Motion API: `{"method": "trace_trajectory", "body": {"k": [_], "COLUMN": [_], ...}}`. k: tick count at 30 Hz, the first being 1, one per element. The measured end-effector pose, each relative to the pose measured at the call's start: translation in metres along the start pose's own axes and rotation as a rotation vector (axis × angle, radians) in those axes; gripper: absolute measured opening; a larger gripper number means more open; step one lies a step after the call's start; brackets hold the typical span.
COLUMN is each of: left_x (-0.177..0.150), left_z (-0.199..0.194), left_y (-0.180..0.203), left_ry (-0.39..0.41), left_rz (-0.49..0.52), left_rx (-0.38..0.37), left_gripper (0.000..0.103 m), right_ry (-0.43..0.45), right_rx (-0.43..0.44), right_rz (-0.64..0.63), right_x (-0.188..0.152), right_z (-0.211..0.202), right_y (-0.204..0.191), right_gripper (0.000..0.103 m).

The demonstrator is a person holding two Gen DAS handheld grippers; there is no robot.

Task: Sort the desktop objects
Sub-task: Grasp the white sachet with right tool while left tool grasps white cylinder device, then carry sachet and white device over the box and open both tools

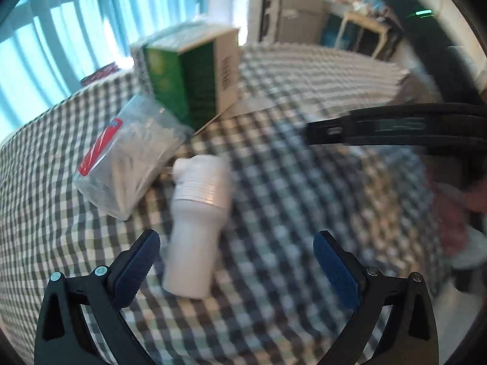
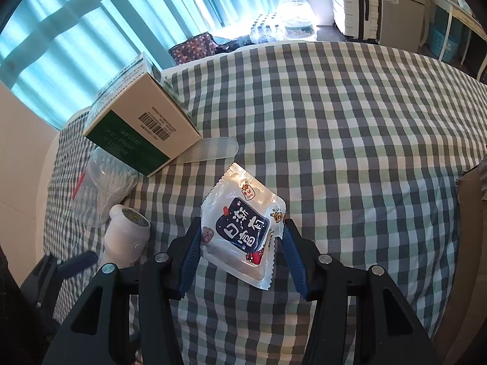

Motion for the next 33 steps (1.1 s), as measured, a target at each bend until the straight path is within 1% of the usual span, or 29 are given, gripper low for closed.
{"method": "trace_trajectory", "body": {"k": [1, 2, 3, 4, 5, 7, 9, 10, 12, 14, 15, 16, 17, 18, 20, 21, 24, 27, 29, 30, 31, 33], "left_x": [0.003, 0.005, 0.005, 0.006, 0.006, 0.006, 0.004, 0.003, -0.003, -0.013, -0.017, -0.028, -0.030, -0.032, -0.040, -0.042, -0.046, -0.056, -0.053, -0.056, -0.053, -0.051], "left_z": [0.008, 0.014, 0.017, 0.021, 0.023, 0.018, 0.014, 0.012, 0.003, -0.011, -0.018, -0.035, -0.041, -0.048, -0.068, -0.075, -0.098, -0.133, -0.149, -0.161, -0.163, -0.175], "left_y": [-0.005, -0.009, -0.013, -0.018, -0.024, -0.030, -0.033, -0.032, -0.034, -0.030, -0.027, -0.034, -0.030, -0.024, -0.017, -0.014, -0.014, -0.004, 0.006, 0.012, 0.019, 0.041], "left_ry": [-0.012, -0.013, -0.012, -0.018, -0.032, -0.014, -0.017, -0.013, 0.004, 0.046, 0.066, 0.080, 0.097, 0.122, 0.148, 0.151, 0.158, 0.193, 0.208, 0.216, 0.218, 0.241], "left_rz": [-0.014, -0.022, -0.029, -0.047, -0.075, -0.128, -0.153, -0.157, -0.181, -0.245, -0.264, -0.273, -0.279, -0.290, -0.302, -0.304, -0.326, -0.375, -0.372, -0.365, -0.360, -0.357], "left_rx": [0.030, 0.045, 0.051, 0.039, 0.043, 0.018, 0.032, 0.051, 0.064, 0.070, 0.085, 0.096, 0.103, 0.103, 0.082, 0.073, 0.096, 0.094, 0.120, 0.147, 0.158, 0.153], "left_gripper": [0.103, 0.101, 0.095, 0.056, 0.042, 0.038, 0.037, 0.037, 0.037, 0.037, 0.037, 0.037, 0.037, 0.037, 0.037, 0.037, 0.037, 0.037, 0.037, 0.037, 0.037, 0.037], "right_ry": [0.000, -0.002, -0.004, -0.005, -0.006, -0.008, -0.012, -0.013, -0.011, -0.005, -0.002, 0.005, 0.015, 0.030, 0.047, 0.055, 0.071, 0.103, 0.136, 0.149, 0.165, 0.189], "right_rx": [0.002, 0.004, 0.006, 0.010, 0.010, 0.009, 0.010, 0.012, 0.009, 0.011, 0.011, 0.011, 0.008, 0.003, -0.001, 0.004, 0.020, 0.022, 0.022, 0.017, 0.011, 0.007], "right_rz": [-0.001, 0.000, 0.001, 0.004, 0.006, 0.008, 0.012, 0.010, 0.004, 0.001, -0.002, -0.006, -0.010, -0.019, -0.031, -0.037, -0.058, -0.103, -0.139, -0.163, -0.186, -0.220], "right_x": [-0.001, -0.001, -0.001, 0.000, 0.000, -0.003, -0.002, -0.002, -0.002, -0.001, 0.000, 0.000, 0.001, 0.001, 0.001, 0.000, -0.006, -0.015, -0.024, -0.029, -0.036, -0.045], "right_z": [-0.001, -0.001, -0.001, -0.001, 0.000, 0.000, 0.002, 0.001, 0.002, 0.001, 0.001, -0.001, -0.003, -0.007, -0.012, -0.016, -0.028, -0.046, -0.061, -0.069, -0.078, -0.096], "right_y": [0.002, 0.001, 0.001, 0.002, 0.002, 0.002, 0.003, 0.007, 0.005, 0.003, 0.000, -0.002, -0.005, -0.006, -0.009, -0.010, -0.015, -0.023, -0.027, -0.029, -0.031, -0.031], "right_gripper": [0.051, 0.051, 0.052, 0.052, 0.052, 0.052, 0.052, 0.052, 0.052, 0.052, 0.051, 0.051, 0.051, 0.051, 0.051, 0.051, 0.051, 0.051, 0.051, 0.051, 0.051, 0.051]}}
Point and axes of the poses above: each gripper's, at about its wrist camera, not at the fingertips, and z roughly the way its jaws point, y to its right, x to its top, the point moved 1 cm from there along z, roughly the way its jaws point, and after that the axes turned 9 degrees about -x, right-handed, at the moved point
